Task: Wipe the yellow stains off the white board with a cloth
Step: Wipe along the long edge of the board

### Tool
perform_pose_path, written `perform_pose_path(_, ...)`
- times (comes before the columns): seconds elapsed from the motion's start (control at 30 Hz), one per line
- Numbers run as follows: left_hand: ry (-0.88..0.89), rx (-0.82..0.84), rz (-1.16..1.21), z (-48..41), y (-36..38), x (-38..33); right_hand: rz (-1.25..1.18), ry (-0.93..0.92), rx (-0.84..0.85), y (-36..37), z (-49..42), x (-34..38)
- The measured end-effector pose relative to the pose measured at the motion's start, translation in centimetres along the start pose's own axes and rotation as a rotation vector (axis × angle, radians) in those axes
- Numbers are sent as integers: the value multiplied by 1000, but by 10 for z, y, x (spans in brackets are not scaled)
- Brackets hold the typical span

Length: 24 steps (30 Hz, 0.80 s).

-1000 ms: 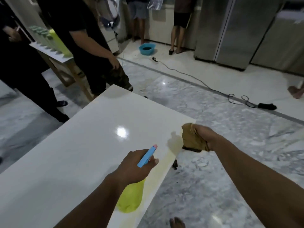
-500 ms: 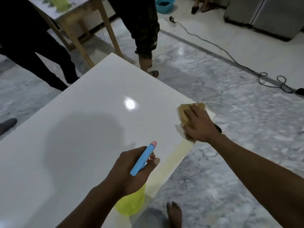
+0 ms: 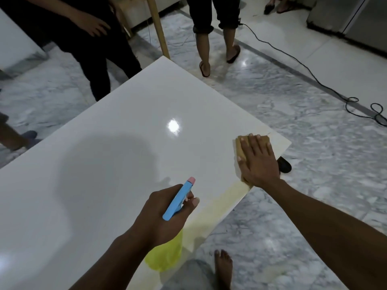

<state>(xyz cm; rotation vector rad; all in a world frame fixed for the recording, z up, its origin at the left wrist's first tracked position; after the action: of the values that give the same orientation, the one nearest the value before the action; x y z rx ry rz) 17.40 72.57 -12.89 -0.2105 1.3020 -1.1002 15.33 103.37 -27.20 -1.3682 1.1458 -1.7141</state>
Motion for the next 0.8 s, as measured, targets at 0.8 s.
perform_pose_path(0.8,38,-160,75,259,-88,190,-11,-49,-7,137,211,253)
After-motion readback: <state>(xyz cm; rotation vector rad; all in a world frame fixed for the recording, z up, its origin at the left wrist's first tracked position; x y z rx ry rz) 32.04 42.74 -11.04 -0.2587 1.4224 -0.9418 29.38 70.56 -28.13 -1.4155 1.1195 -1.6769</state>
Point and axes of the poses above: each hand's wrist, its own z-axis away from the middle knuckle, its own y-axis out of the palm, x = y × z, the point moved 7 cm from there along -z, towards the middle knuckle, and after that the axes turned 11 degrees about -z, right-handed, at the moved point
